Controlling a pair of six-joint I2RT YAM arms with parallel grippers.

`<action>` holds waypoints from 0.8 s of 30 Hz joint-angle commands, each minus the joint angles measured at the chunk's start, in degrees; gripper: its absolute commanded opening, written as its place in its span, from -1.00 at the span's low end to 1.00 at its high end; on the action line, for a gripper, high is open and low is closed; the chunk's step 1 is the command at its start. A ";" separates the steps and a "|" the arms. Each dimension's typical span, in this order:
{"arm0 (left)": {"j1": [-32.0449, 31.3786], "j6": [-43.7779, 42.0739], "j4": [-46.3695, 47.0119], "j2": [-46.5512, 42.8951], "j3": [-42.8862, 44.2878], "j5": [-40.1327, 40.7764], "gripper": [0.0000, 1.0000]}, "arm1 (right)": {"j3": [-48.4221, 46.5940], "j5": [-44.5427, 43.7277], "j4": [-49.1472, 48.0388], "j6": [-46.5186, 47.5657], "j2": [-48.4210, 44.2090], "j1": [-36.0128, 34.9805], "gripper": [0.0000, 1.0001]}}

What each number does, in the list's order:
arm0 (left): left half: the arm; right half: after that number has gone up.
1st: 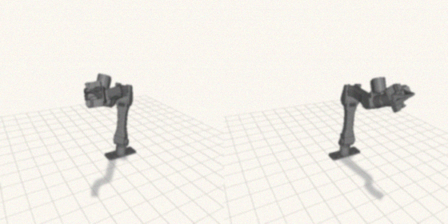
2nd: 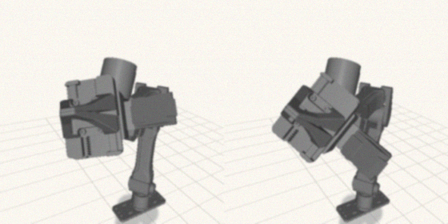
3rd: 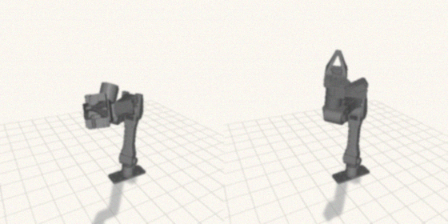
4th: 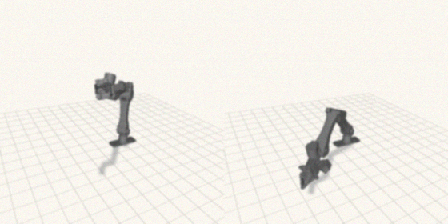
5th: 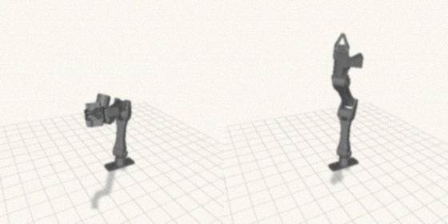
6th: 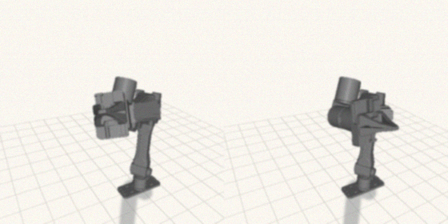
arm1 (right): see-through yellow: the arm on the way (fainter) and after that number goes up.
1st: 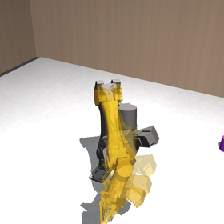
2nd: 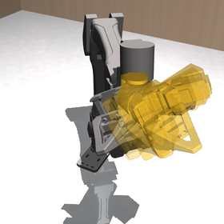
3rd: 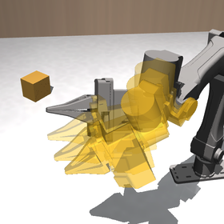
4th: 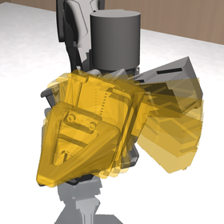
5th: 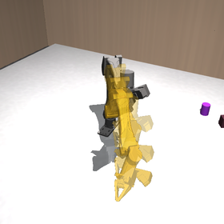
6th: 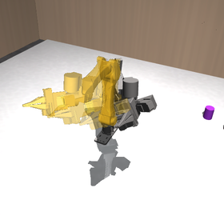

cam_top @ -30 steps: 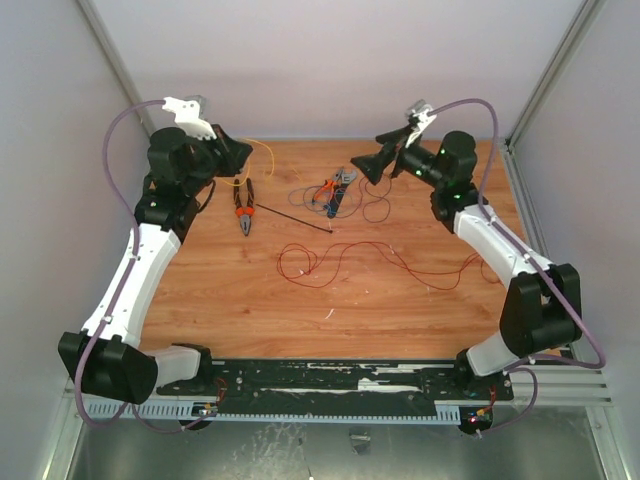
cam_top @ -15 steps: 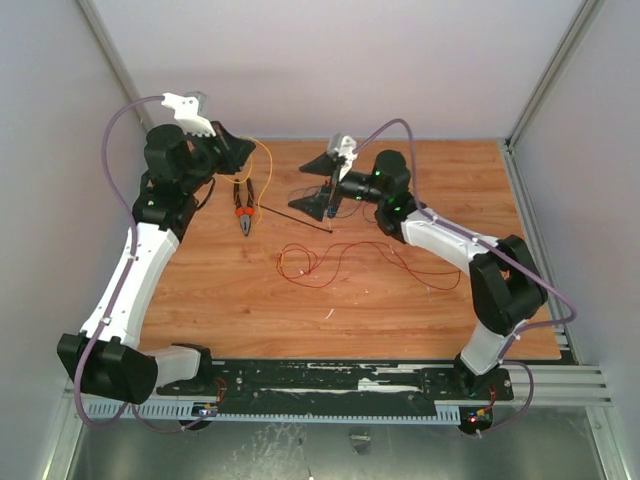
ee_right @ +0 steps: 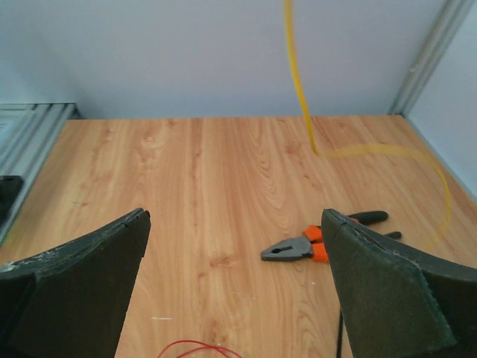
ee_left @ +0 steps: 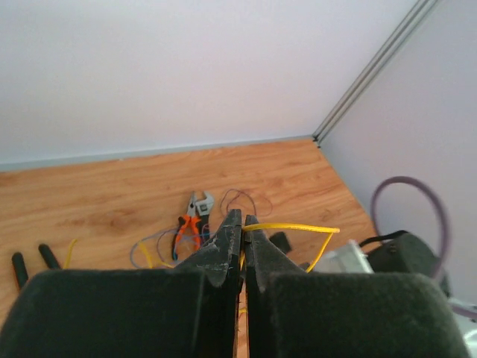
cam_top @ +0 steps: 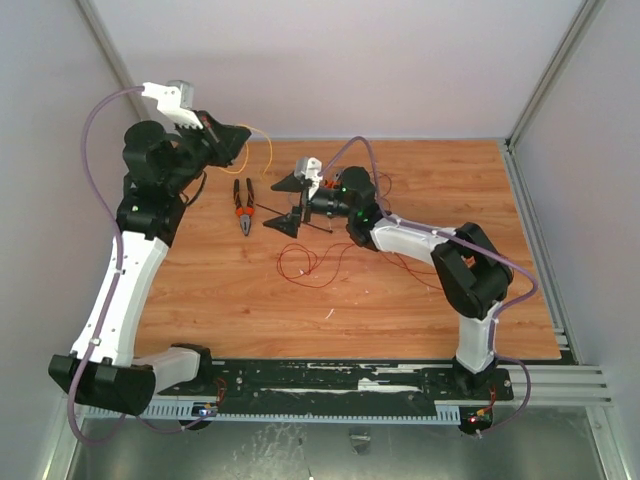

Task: Zip-tie the wires
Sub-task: Straighten the cable at the center of the board.

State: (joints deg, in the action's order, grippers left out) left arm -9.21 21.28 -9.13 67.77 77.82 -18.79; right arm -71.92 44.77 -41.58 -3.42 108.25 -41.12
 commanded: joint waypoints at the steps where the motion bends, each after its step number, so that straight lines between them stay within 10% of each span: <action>1: 0.34 1.24 1.13 -2.52 2.96 -2.66 -1.00 | -4.05 -5.62 -1.69 1.98 2.73 0.13 0.98; 24: 0.34 1.69 1.14 -4.55 2.84 -2.86 -1.00 | -6.63 -1.79 5.45 5.35 6.41 -5.08 0.98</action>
State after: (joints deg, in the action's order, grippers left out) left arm -9.17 22.57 -9.13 64.40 79.72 -20.73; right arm -79.11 42.15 -37.23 0.51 116.90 -46.61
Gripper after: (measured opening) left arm 0.037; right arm 0.991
